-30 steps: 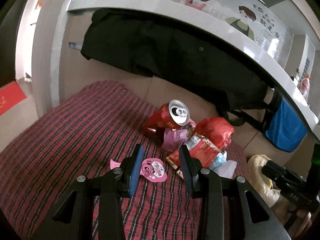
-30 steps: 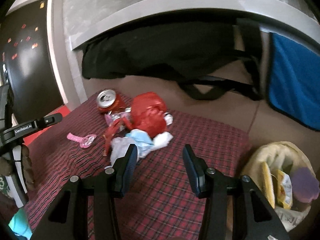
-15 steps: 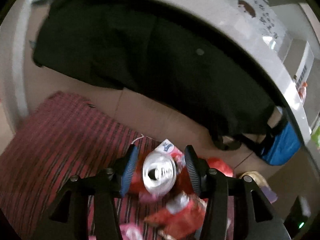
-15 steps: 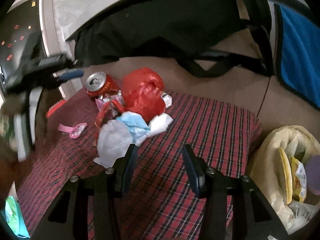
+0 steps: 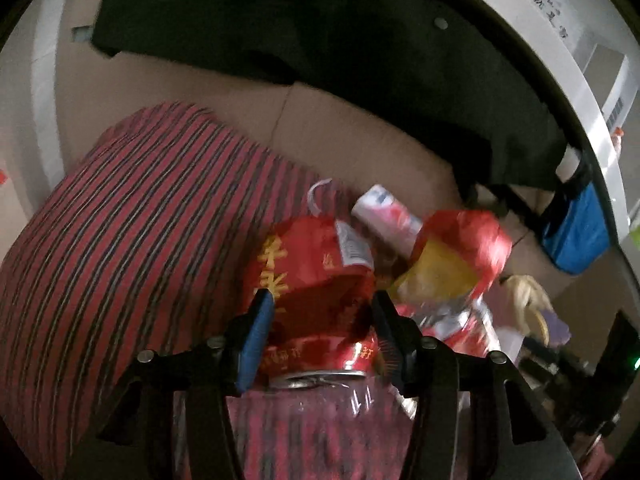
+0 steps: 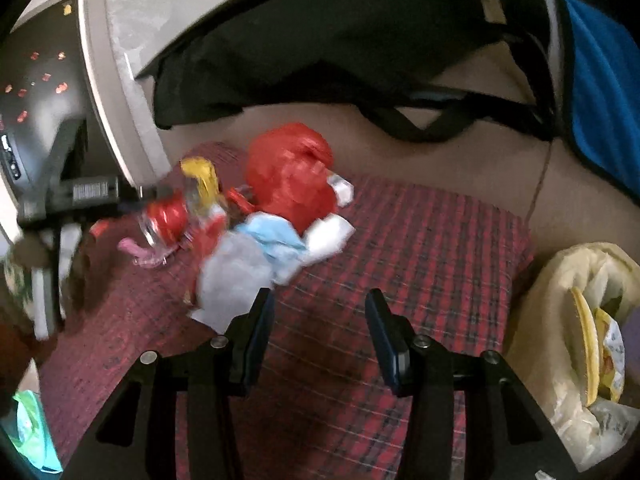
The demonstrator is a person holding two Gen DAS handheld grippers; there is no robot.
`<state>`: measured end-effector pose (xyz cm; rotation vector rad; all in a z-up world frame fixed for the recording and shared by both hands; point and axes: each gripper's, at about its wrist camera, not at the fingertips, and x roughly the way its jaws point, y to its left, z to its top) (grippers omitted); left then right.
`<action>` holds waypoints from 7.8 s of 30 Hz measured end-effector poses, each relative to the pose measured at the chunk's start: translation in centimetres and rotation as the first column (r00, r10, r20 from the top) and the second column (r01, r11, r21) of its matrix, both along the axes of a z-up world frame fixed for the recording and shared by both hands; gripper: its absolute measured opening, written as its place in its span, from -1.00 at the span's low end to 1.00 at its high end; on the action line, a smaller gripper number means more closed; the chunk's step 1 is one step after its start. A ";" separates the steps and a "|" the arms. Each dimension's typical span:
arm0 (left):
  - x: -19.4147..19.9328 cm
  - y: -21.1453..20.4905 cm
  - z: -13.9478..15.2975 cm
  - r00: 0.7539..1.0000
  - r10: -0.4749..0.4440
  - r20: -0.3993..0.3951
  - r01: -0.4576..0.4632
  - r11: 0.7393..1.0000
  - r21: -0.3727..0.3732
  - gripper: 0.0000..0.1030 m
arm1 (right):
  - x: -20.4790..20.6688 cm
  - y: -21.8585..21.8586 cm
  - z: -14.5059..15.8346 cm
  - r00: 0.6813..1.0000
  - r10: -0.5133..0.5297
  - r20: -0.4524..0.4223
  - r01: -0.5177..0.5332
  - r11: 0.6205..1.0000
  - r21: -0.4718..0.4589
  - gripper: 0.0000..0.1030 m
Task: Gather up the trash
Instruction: 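Move both tools back to the pile and reach the left tool toward the soda can, then grasp the red soda can with the left tool while the right tool grasps a clear plastic piece, then carry the red can and clear plastic over the beige bin with both tools, then open both tools to drop the can and plastic into the bin, then move both tools back over the remaining trash pile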
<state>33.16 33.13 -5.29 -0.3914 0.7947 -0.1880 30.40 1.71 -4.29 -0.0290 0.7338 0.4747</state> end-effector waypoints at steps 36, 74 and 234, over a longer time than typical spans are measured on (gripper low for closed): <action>-11.3 10.1 1.0 0.961 0.255 0.104 -0.250 0.966 -0.057 0.05 | 0.6 19.7 -2.2 0.897 0.436 -0.079 -0.443 0.876 -0.190 -0.70; 1.5 -5.0 -0.1 0.997 0.072 -0.038 -0.073 0.996 -0.041 -0.24 | -2.5 -3.6 -3.2 0.995 0.024 -0.093 -0.017 0.997 0.074 -0.75; -5.1 -10.3 -0.4 0.997 -0.076 0.003 0.076 0.996 -0.053 -0.06 | -3.1 -7.4 3.6 0.974 -0.156 0.163 0.161 0.987 -0.020 -0.33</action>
